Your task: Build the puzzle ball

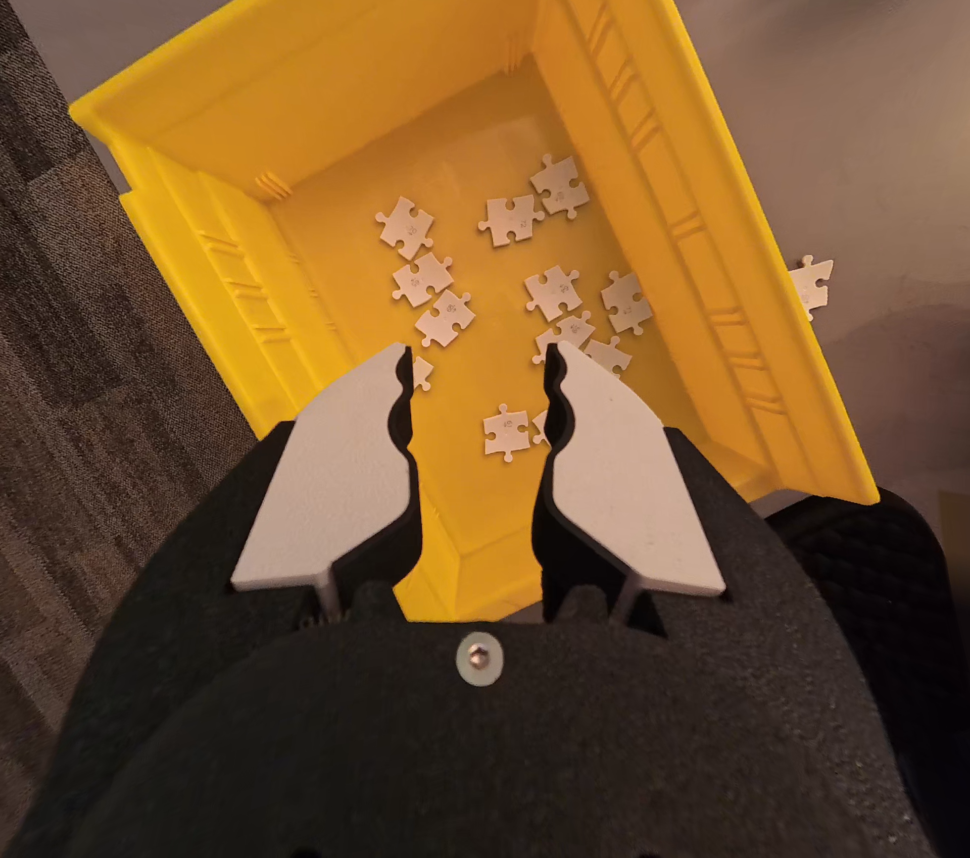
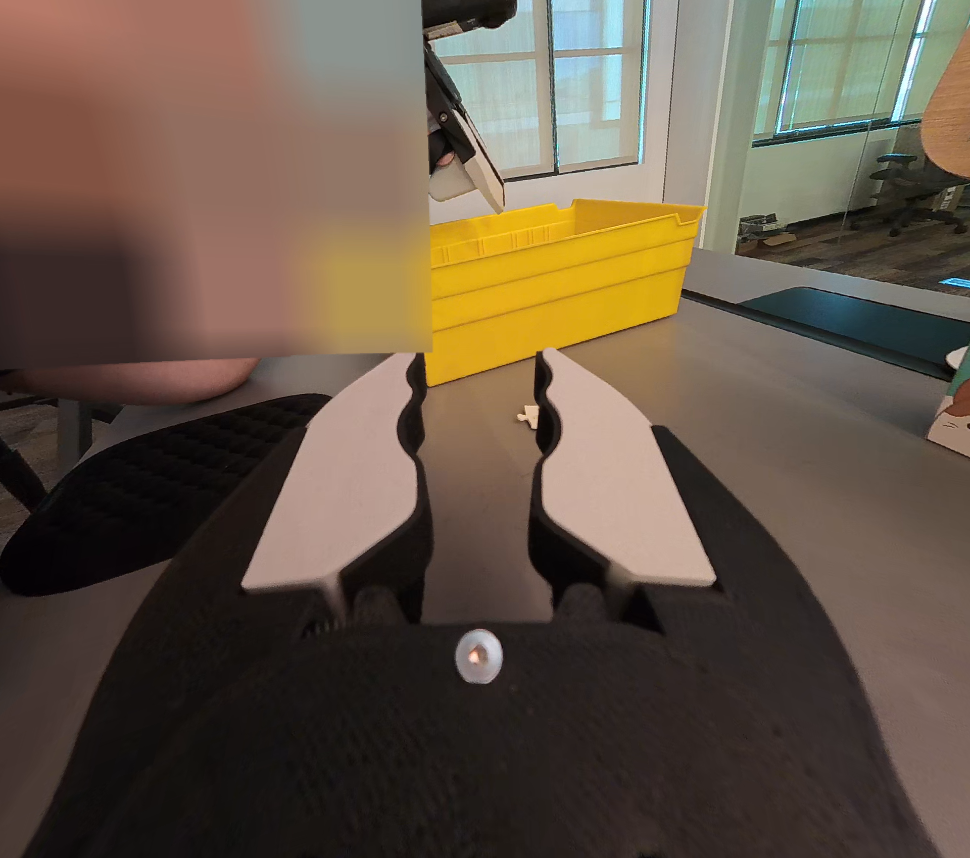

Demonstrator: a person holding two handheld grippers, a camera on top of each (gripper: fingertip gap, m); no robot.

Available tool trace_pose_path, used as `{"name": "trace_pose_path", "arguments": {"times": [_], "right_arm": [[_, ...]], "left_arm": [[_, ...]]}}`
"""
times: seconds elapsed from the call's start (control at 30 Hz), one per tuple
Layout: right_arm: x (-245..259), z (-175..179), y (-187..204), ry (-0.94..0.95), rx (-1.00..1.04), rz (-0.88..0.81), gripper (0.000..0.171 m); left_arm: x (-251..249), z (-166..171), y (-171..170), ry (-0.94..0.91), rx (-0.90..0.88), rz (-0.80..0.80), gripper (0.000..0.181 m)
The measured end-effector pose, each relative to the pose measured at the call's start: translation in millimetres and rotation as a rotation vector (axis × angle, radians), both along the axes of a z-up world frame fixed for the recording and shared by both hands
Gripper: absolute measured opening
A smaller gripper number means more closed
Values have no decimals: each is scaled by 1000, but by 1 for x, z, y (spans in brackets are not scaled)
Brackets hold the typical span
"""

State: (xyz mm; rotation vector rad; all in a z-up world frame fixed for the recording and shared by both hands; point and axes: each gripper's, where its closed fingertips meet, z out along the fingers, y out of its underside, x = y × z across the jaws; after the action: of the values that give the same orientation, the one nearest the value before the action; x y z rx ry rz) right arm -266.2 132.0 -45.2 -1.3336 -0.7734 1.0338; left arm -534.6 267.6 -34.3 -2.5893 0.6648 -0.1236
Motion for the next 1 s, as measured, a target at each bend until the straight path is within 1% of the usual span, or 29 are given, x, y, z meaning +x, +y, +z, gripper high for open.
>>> {"name": "trace_pose_path", "arguments": {"times": [1.0], "right_arm": [[0,0,1,2,-7,2,40]], "left_arm": [[0,-8,-8,22,-60,-15,48]]}}
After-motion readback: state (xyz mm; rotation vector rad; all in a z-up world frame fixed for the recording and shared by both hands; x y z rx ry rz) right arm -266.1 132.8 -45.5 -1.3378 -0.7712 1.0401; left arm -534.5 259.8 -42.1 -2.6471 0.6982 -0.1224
